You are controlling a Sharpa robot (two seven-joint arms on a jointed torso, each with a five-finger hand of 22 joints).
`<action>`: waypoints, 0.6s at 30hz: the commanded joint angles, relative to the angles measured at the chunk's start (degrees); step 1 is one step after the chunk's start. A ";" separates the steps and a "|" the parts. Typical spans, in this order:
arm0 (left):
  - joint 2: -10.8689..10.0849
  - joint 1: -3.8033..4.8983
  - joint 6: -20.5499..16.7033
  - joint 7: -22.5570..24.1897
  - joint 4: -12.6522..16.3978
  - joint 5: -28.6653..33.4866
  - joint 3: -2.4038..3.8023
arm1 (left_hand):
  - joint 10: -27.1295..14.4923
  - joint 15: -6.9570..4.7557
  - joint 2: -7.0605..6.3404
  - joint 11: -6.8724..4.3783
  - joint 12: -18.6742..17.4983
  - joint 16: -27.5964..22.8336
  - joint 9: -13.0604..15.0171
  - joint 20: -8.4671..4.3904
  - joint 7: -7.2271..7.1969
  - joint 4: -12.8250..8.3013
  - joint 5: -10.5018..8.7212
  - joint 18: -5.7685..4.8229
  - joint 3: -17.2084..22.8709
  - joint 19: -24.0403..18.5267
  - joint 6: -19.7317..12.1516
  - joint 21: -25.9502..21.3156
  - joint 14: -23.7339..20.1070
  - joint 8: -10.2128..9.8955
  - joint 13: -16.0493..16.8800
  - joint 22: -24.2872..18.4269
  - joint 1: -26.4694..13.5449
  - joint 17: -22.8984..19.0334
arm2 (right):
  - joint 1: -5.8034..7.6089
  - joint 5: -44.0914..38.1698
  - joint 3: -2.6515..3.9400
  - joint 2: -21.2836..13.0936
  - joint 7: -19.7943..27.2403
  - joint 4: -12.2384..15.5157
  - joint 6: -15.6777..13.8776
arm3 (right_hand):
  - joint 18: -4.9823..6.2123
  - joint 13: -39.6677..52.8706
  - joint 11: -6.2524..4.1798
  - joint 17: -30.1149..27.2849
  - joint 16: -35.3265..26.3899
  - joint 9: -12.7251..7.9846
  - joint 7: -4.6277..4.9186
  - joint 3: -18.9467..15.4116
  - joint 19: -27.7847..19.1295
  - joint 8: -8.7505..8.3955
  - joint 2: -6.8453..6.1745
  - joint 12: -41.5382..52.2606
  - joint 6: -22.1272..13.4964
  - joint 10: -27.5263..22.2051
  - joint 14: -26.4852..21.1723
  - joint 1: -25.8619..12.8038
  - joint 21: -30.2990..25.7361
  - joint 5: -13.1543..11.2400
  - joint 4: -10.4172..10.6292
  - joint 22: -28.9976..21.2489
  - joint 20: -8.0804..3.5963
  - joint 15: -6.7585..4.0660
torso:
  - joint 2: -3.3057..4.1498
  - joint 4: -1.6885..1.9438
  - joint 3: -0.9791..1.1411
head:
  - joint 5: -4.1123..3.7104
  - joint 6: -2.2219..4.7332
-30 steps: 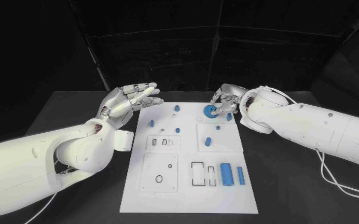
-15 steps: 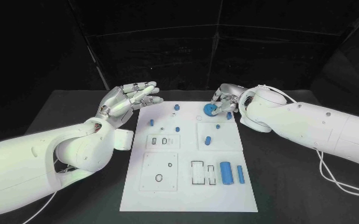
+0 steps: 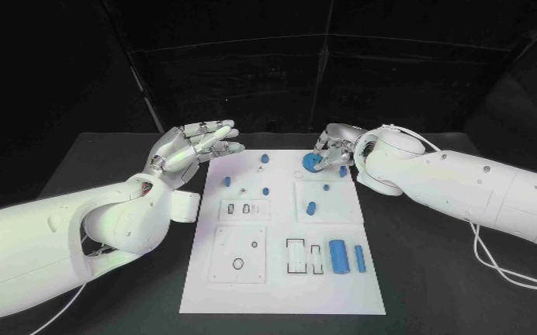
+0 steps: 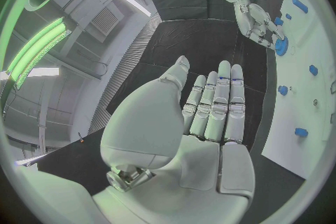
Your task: Assemble the parts on the task board
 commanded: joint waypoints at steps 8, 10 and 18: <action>0.01 0.07 1.24 -0.18 0.08 -0.36 0.03 | -0.05 0.40 0.40 0.30 -0.29 -0.20 -0.04 0.18 1.02 -0.25 -0.05 0.12 0.03 0.36 -0.21 -0.38 0.08 -0.37 0.04 -0.06 0.16 -0.02 | -0.30 -3.59 -0.07 0.29 -1.53 -0.05 -0.76 | -0.63 4.87 -0.53 7.07 0.30 0.04 -0.53 1.07 0.72 0.44 0.77 0.75 2.03 0.89 4.40 -0.74 0.70 0.01 -0.30 0.72 -0.29 -0.25 | -0.02 0.00 0.00 | -0.26 -0.02; 0.00 0.07 1.27 -0.21 0.10 -0.36 0.03 | -0.05 0.40 0.40 0.30 -0.29 -0.20 -0.04 0.18 1.02 -0.25 -0.05 0.12 0.03 0.36 -0.21 -0.38 0.08 -0.37 0.04 -0.06 0.16 -0.02 | -0.33 -3.87 -0.07 0.28 -1.53 0.12 -1.37 | -0.67 5.23 -0.70 7.15 0.33 0.04 -0.72 1.53 0.87 0.50 1.05 0.99 2.59 1.13 4.41 -0.75 0.86 0.05 -0.44 1.01 -0.40 -0.40 | -0.02 0.02 -0.01 | -0.21 -0.03; -0.12 0.07 1.29 -0.25 0.12 -0.36 0.03 | -0.05 0.40 0.40 0.30 -0.29 -0.20 -0.04 0.18 1.02 -0.25 -0.05 0.12 0.03 0.36 -0.21 -0.38 0.08 -0.37 0.04 -0.06 0.16 -0.02 | -0.45 -4.98 -0.07 -0.07 -1.11 1.98 -4.96 | -0.86 6.66 -1.22 7.44 0.42 -0.05 -1.27 3.49 1.46 0.30 1.37 1.88 4.30 2.04 4.47 -1.08 1.45 1.24 -1.16 2.06 -0.90 -0.89 | -0.01 0.04 0.04 | -0.06 0.04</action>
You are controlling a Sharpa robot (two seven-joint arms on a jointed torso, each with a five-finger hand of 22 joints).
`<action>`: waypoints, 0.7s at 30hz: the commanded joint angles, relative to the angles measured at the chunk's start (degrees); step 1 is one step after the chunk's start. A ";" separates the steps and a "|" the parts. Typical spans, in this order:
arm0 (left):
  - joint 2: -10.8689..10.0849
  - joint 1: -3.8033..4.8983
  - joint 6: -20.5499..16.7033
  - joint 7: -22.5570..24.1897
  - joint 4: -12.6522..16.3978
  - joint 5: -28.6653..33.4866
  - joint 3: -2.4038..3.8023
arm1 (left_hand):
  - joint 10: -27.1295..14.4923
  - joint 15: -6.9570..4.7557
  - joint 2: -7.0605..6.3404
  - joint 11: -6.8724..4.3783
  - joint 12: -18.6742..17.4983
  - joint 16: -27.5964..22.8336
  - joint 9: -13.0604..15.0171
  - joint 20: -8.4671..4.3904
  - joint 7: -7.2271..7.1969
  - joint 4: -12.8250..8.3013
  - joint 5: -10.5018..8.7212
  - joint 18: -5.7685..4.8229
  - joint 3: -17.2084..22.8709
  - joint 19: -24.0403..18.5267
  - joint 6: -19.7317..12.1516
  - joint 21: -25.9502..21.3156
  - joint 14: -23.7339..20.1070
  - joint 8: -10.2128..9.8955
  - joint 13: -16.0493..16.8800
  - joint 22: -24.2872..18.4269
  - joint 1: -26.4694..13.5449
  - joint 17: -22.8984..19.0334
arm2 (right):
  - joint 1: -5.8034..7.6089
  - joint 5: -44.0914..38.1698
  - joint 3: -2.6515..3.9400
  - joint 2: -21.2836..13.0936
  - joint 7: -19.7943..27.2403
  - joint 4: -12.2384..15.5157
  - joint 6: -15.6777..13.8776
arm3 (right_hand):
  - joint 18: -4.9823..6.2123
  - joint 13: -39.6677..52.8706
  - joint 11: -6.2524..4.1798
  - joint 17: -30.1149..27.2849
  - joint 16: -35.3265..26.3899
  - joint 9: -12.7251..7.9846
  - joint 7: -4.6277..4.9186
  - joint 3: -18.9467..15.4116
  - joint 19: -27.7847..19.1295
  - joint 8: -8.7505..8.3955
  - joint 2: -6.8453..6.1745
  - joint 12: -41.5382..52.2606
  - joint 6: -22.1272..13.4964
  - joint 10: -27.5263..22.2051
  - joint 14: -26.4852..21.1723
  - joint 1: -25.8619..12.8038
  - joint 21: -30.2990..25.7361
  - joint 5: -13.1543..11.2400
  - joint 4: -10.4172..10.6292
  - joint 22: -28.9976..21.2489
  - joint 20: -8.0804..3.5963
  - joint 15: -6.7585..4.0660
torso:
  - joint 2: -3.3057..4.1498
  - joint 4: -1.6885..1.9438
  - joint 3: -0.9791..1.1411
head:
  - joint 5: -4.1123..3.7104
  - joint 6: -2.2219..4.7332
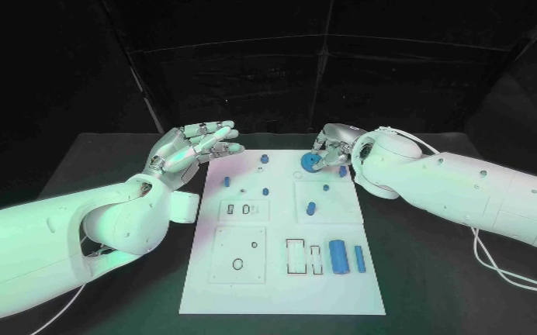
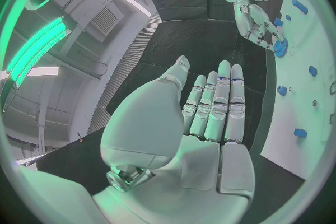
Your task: Assemble the parts on the task board
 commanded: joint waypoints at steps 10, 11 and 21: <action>-0.18 0.07 0.92 0.06 0.09 -0.36 0.03 | -0.05 0.40 0.40 0.30 -0.29 -0.20 -0.04 0.18 1.02 -0.26 -0.05 0.12 0.03 0.36 -0.22 -0.38 0.08 -0.37 0.04 -0.06 0.16 -0.02 | -0.04 -4.86 -0.03 -0.43 -1.19 4.58 -6.73 | -1.05 7.63 -0.57 7.95 0.36 0.09 -0.91 1.34 0.93 -0.40 0.04 0.92 1.74 1.89 4.57 -1.03 0.83 0.69 -0.14 1.08 -0.02 -0.56 | 0.04 0.15 -0.06 | 0.00 0.03; -0.20 0.07 0.90 0.07 0.10 -0.36 0.03 | -0.05 0.40 0.40 0.30 -0.29 -0.20 -0.04 0.18 1.02 -0.26 -0.05 0.12 0.03 0.36 -0.22 -0.38 0.08 -0.37 0.04 -0.06 0.16 -0.02 | -0.04 -5.27 -0.03 -0.27 -1.28 4.98 -7.02 | -1.07 7.65 -0.59 7.95 0.37 0.08 -0.92 1.51 0.97 -0.48 0.01 0.93 1.78 1.91 4.57 -1.13 0.87 0.80 -0.18 1.16 -0.03 -0.57 | 0.05 0.16 -0.04 | 0.01 0.03; -0.26 0.07 0.85 0.13 0.17 -0.36 0.03 | -0.05 0.40 0.40 0.30 -0.29 -0.20 -0.04 0.18 1.02 -0.26 -0.05 0.12 0.03 0.36 -0.22 -0.38 0.08 -0.37 0.04 -0.06 0.16 -0.02 | -0.15 -9.74 -0.03 3.17 -1.40 6.77 -8.84 | -1.17 7.87 -0.59 8.11 0.42 0.02 -0.91 2.44 1.25 -0.99 -0.32 1.03 1.91 2.04 4.61 -1.68 1.16 1.59 -0.44 1.71 -0.08 -0.60 | 0.07 0.13 -0.09 | 0.66 -0.05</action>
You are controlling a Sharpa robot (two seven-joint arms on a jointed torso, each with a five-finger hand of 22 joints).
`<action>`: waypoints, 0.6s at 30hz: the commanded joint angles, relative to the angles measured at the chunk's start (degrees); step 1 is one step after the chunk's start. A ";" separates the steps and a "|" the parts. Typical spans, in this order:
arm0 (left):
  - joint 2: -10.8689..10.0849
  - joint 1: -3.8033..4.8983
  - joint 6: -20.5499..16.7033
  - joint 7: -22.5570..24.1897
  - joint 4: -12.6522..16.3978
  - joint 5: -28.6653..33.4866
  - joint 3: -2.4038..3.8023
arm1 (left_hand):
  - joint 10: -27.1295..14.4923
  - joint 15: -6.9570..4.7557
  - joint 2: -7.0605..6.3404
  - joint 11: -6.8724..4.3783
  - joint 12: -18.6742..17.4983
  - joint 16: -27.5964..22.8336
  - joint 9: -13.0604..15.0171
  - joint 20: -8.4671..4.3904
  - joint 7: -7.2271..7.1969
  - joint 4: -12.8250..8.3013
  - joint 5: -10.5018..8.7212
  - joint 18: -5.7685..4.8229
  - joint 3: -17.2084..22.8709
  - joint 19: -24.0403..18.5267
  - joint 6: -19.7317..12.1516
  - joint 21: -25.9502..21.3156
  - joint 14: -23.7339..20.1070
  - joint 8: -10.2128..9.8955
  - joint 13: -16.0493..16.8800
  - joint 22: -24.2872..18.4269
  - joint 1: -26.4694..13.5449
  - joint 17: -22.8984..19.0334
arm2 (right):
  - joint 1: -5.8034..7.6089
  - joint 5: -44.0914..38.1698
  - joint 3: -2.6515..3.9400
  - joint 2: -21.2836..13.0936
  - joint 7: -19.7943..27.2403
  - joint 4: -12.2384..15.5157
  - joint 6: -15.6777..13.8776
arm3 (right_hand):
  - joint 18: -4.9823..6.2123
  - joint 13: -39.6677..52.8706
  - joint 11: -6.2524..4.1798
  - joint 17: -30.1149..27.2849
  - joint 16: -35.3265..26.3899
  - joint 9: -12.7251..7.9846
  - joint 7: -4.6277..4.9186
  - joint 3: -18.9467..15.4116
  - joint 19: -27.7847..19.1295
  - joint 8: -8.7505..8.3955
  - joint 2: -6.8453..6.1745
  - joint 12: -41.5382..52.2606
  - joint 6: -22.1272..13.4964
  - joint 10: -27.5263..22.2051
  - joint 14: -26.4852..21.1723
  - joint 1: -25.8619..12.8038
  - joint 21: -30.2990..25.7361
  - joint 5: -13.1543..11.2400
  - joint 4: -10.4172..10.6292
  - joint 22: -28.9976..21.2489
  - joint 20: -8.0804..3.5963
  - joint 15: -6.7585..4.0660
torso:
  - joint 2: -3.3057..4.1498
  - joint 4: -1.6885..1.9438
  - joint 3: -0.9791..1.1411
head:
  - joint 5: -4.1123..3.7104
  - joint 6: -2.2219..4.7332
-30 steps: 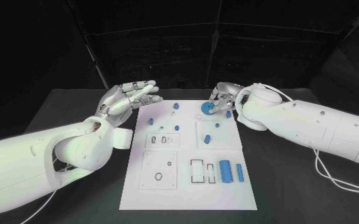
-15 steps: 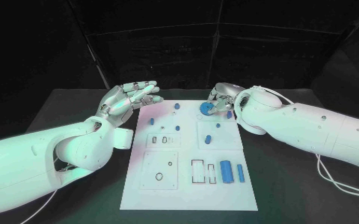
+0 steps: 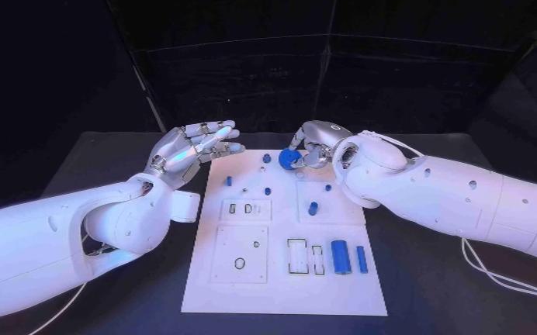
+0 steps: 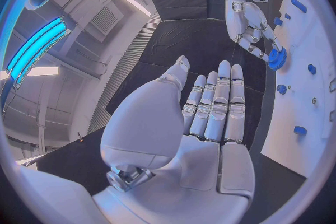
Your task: Assemble the parts on the task board
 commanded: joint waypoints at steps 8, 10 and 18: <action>0.01 0.08 0.78 0.28 0.10 -0.35 0.04 | -0.05 0.40 0.40 0.30 -0.29 -0.20 -0.04 0.18 1.02 -0.26 -0.05 0.12 0.03 0.36 -0.21 -0.38 0.08 -0.37 0.04 -0.07 0.16 -0.02 | -0.40 -5.09 0.00 4.64 -0.01 -1.74 -2.44 | -1.20 7.91 -0.38 8.14 0.20 0.03 -1.02 0.51 0.47 -0.18 -0.11 0.25 1.72 1.87 4.82 -0.69 0.31 0.36 0.11 0.12 -0.08 -0.40 | 0.05 -0.13 -0.02 | 0.67 -0.14; 0.07 0.09 0.78 0.27 0.09 -0.35 0.04 | -0.05 0.40 0.40 0.30 -0.29 -0.20 -0.04 0.18 1.02 -0.26 -0.05 0.12 0.03 0.36 -0.21 -0.38 0.08 -0.37 0.04 -0.07 0.16 -0.02 | -0.59 -5.21 -0.01 5.81 0.14 -2.66 -2.24 | -1.20 7.92 -0.38 8.12 0.20 0.03 -1.01 0.60 0.48 -0.23 -0.12 0.25 1.72 1.87 4.81 -0.79 0.31 0.33 0.11 0.13 -0.08 -0.40 | 0.04 -0.15 -0.03 | 0.78 -0.18; 0.19 0.09 0.73 0.32 0.02 -0.35 0.04 | -0.05 0.40 0.40 0.30 -0.29 -0.20 -0.04 0.18 1.02 -0.26 -0.05 0.12 0.03 0.36 -0.21 -0.38 0.08 -0.37 0.04 -0.07 0.16 -0.02 | -1.29 -5.41 -0.13 8.71 0.65 -5.21 -1.00 | -1.21 7.89 -0.35 8.01 0.17 0.01 -0.99 0.95 0.49 -0.44 -0.14 0.21 1.73 1.85 4.79 -1.11 0.34 0.20 0.13 0.16 -0.08 -0.38 | 0.05 -0.12 0.01 | 1.07 -0.52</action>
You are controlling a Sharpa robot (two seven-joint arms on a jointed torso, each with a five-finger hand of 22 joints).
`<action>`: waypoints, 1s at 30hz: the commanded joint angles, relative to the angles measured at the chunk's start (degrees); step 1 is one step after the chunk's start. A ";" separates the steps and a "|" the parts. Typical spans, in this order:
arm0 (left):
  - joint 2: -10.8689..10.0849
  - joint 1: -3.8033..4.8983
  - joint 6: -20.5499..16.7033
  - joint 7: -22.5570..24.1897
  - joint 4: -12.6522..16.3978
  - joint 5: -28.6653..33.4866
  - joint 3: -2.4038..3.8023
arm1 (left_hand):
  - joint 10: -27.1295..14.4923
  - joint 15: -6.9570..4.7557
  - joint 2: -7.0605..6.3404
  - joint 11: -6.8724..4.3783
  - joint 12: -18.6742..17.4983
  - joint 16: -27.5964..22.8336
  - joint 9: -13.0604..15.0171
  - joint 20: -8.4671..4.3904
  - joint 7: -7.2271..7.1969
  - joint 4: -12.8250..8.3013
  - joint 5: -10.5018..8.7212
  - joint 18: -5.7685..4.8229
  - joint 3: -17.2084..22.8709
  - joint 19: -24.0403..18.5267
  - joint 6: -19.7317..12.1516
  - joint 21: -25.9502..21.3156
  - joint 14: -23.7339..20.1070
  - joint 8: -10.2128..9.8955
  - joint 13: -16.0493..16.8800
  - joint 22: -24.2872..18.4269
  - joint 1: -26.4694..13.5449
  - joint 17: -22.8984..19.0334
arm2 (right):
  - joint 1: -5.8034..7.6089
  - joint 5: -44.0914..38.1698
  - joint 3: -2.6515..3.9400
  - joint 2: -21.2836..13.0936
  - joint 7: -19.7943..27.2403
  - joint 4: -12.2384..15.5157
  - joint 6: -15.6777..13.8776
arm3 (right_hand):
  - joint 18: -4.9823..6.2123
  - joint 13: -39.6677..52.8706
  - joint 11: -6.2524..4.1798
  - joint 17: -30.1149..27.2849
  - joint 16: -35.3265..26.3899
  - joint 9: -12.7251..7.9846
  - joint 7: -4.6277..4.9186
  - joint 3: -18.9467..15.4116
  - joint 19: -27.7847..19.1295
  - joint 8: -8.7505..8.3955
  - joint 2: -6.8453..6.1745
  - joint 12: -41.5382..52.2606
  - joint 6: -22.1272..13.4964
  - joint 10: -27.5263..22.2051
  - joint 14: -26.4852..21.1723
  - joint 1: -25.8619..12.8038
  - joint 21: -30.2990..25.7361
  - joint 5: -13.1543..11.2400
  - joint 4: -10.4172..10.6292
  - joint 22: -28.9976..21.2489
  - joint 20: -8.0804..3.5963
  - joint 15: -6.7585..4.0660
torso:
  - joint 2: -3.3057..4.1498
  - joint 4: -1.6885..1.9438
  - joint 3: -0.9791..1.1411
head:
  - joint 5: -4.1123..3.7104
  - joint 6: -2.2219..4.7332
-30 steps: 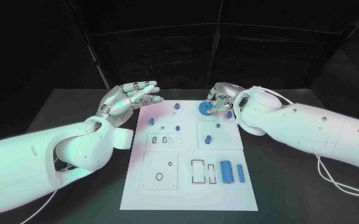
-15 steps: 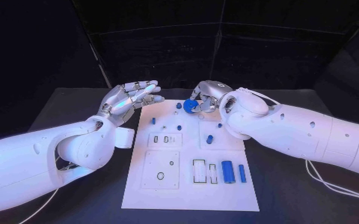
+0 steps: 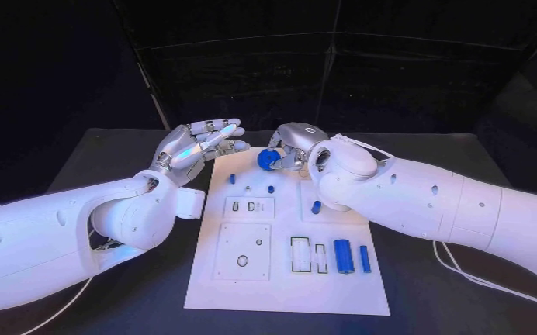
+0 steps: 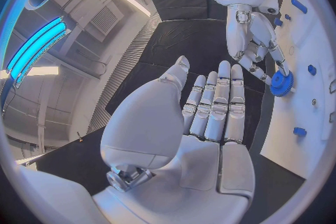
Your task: Assemble the parts on the task board
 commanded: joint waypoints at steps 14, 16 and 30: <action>0.17 0.10 0.57 0.38 -0.06 -0.35 0.05 | -0.05 0.40 0.40 0.30 -0.29 -0.20 -0.04 0.18 1.02 -0.27 -0.05 0.13 0.03 0.36 -0.21 -0.38 0.08 -0.37 0.04 -0.07 0.16 -0.02 | -0.51 -0.54 -0.13 2.39 0.62 -2.11 2.50 | -0.30 7.80 -0.29 8.03 0.17 0.09 -1.06 0.87 0.52 -0.18 0.08 0.12 1.38 1.78 4.79 -1.05 0.39 0.15 -0.22 0.16 -0.05 -0.35 | -0.05 -0.11 0.10 | 0.39 -0.57; 0.19 0.10 0.57 0.36 -0.05 -0.35 0.05 | -0.05 0.40 0.40 0.30 -0.29 -0.20 -0.04 0.18 1.02 -0.27 -0.05 0.13 0.03 0.36 -0.21 -0.38 0.08 -0.37 0.04 -0.07 0.16 -0.02 | -0.51 -0.47 -0.14 2.51 0.55 -2.21 2.67 | -0.30 7.69 -0.25 8.00 0.17 0.07 -1.00 1.02 0.51 -0.33 -0.03 0.02 1.30 1.70 4.78 -1.21 0.38 0.05 -0.25 0.14 -0.04 -0.32 | -0.04 -0.11 0.10 | 0.39 -0.66; 0.16 0.10 0.56 0.30 -0.08 -0.35 0.05 | -0.05 0.40 0.40 0.30 -0.29 -0.20 -0.04 0.18 1.02 -0.27 -0.05 0.13 0.03 0.36 -0.21 -0.38 0.08 -0.37 0.04 -0.07 0.16 -0.02 | -0.53 -0.25 -0.16 2.90 -0.01 -3.12 2.62 | -0.18 4.23 1.57 7.60 0.02 -0.05 1.05 1.87 -0.18 -5.20 -2.13 -2.78 -5.34 -0.66 4.66 -3.65 -0.09 -1.31 -0.37 -0.80 1.24 1.19 | -0.08 -0.10 0.10 | 0.46 -0.81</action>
